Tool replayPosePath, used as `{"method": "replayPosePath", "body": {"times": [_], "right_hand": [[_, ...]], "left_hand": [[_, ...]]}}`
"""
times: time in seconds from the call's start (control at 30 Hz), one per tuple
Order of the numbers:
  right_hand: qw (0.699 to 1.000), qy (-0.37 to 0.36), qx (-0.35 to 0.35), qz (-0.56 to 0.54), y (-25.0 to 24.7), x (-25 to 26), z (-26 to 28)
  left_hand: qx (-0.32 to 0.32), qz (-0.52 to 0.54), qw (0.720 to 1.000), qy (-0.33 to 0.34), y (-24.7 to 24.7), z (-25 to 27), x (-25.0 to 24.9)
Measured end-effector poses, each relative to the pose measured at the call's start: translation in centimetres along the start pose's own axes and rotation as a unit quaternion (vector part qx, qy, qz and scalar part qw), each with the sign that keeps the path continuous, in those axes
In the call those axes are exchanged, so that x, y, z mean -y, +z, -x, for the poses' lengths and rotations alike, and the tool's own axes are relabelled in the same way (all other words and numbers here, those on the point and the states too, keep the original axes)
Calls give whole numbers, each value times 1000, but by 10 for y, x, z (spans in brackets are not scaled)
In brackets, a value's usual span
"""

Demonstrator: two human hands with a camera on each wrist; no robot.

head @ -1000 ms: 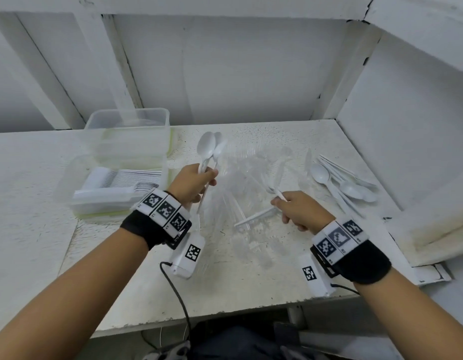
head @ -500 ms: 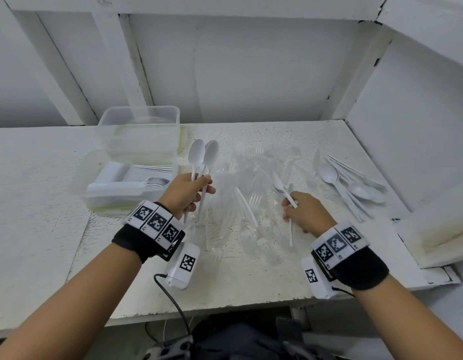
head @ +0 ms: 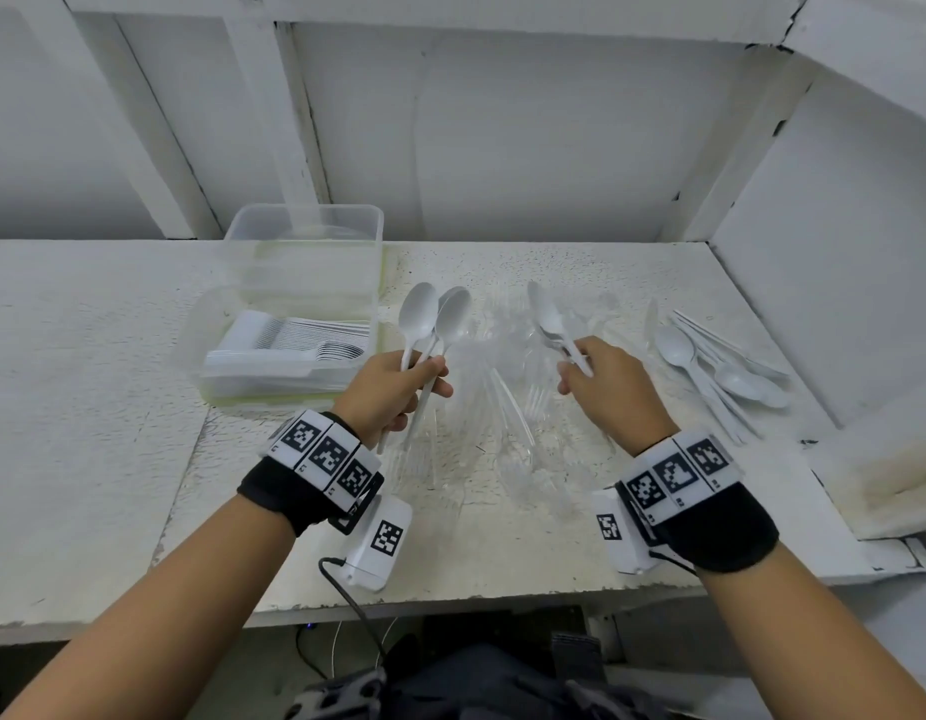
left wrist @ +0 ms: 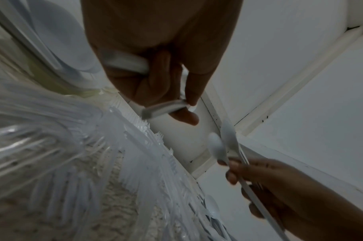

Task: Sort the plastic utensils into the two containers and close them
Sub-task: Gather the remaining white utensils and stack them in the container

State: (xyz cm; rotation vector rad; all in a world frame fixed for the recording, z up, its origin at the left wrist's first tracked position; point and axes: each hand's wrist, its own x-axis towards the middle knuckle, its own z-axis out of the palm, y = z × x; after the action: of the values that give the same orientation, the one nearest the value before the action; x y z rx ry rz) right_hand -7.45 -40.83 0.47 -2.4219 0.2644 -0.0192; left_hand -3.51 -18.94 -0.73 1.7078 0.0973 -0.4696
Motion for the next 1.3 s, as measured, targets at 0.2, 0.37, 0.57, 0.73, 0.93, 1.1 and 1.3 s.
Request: {"method": "replayPosePath", "body": {"times": [0.2,0.37,0.57,0.73,0.93,1.1,1.3], "right_hand": [[985,-57,1,-161,26,37,1],[970,-54,-11,-238,50,50,4],[969,-40,11,-246,68,52,10],[968,-44,-8,-246,75,52,13],[955,-15,-3,-297,70,56,14],[957,-33,-20,-289,66,54,14],[951,-45,-13,-307,60,48,12]], "left_hand": [[-1,-4,1000,14,4,6,4],[-18,39,999,7,8,9,10],[-3,81,997,2,10,13,14],[7,91,996,-5,9,15,14],[-1,89,996,-9,12,14,12],[20,107,994,-16,15,16,11],[70,113,991,-28,11,17,10]]}}
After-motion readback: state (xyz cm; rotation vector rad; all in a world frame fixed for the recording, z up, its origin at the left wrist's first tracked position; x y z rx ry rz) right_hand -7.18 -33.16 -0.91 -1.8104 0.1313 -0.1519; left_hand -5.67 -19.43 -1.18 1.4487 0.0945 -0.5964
